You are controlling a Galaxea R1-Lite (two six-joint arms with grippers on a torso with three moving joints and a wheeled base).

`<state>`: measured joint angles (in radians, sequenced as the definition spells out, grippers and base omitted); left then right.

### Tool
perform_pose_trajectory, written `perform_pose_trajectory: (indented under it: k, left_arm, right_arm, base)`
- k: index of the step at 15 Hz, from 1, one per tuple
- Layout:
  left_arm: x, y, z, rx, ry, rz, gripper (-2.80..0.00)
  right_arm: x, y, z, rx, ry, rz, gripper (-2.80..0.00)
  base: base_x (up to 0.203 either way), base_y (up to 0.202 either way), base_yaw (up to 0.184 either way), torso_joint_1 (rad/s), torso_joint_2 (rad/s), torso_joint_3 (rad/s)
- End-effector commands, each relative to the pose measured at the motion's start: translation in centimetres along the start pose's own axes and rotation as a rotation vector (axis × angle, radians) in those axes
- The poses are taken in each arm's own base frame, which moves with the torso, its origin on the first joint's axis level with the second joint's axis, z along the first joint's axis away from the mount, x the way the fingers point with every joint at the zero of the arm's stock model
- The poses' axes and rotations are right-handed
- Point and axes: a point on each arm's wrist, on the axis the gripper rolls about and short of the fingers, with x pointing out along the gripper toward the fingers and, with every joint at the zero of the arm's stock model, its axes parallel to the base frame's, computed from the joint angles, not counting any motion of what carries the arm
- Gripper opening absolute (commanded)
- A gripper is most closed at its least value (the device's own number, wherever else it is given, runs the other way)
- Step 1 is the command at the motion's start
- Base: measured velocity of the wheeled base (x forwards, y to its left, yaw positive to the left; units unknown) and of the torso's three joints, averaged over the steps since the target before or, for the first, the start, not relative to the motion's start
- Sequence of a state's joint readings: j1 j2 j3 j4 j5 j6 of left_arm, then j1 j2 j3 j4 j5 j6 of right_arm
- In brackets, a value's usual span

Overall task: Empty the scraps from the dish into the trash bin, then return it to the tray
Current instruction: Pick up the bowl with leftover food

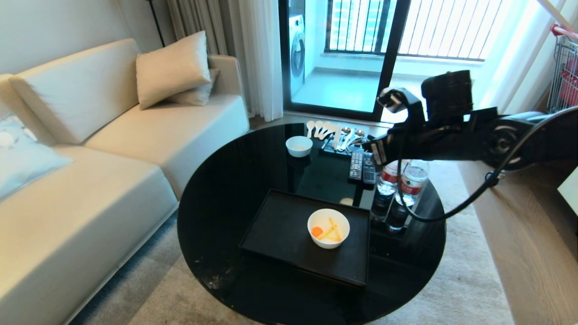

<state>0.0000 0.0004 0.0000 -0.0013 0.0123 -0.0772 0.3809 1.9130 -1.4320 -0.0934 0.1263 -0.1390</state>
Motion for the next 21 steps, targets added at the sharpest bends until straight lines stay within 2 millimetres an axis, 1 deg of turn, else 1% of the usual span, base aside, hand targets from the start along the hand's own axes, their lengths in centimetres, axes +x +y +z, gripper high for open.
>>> perform_pose_trajectory:
  k: [1, 4, 6, 7, 8, 12, 13, 15, 21]
  left_arm:
    - [0.0, 0.0, 0.0, -0.001, -0.001, 0.000, -2.80]
    - [0.0, 0.0, 0.0, -0.001, -0.001, 0.001, -2.80]
    - [0.0, 0.0, 0.0, -0.001, -0.001, 0.000, -2.80]
    - [0.0, 0.0, 0.0, -0.001, -0.001, 0.001, -2.80]
    - [0.0, 0.0, 0.0, -0.001, -0.001, 0.001, -2.80]
    - [0.0, 0.0, 0.0, -0.001, -0.001, 0.000, -2.80]
    - [0.0, 0.0, 0.0, 0.001, -0.001, 0.000, -2.80]
    - [0.0, 0.0, 0.0, -0.001, -0.001, 0.000, -2.80]
    - [0.0, 0.0, 0.0, 0.000, -0.001, 0.001, -2.80]
  right_arm:
    - [4.0, 0.6, -3.1, 0.220, 0.126, -0.096, -2.80]
    - [5.0, 1.6, -5.3, 0.437, 0.269, -0.172, -2.80]
    - [4.9, 2.5, -6.6, 0.528, 0.386, -0.218, -2.80]
    - [4.8, 3.1, -7.2, 0.559, 0.439, -0.231, -2.80]
    - [5.2, 3.5, -7.7, 0.580, 0.462, -0.245, -2.80]
    - [6.3, 4.7, -8.8, 0.578, 0.498, -0.264, -2.80]
    - [6.5, 5.0, -9.0, 0.573, 0.506, -0.259, 0.00]
    - [6.9, 5.6, -9.6, 0.558, 0.526, -0.258, 0.00]
    - [8.4, 6.4, -10.9, 0.489, 0.551, -0.270, 0.00]
  base:
    - [0.000, 0.000, 0.000, 0.000, 0.00, 0.000]
    - [0.000, 0.000, 0.000, 0.000, 0.00, 0.000]
    - [0.000, 0.000, 0.000, 0.000, 0.00, 0.000]
    - [0.000, 0.000, 0.000, 0.000, 0.00, 0.000]
    - [0.000, 0.000, 0.000, 0.000, 0.00, 0.000]
    - [0.000, 0.000, 0.000, 0.000, 0.00, 0.000]
    - [0.000, 0.000, 0.000, 0.000, 0.00, 0.000]
    - [0.000, 0.000, 0.000, 0.000, 0.00, 0.000]
    - [0.000, 0.000, 0.000, 0.000, 0.00, 0.000]
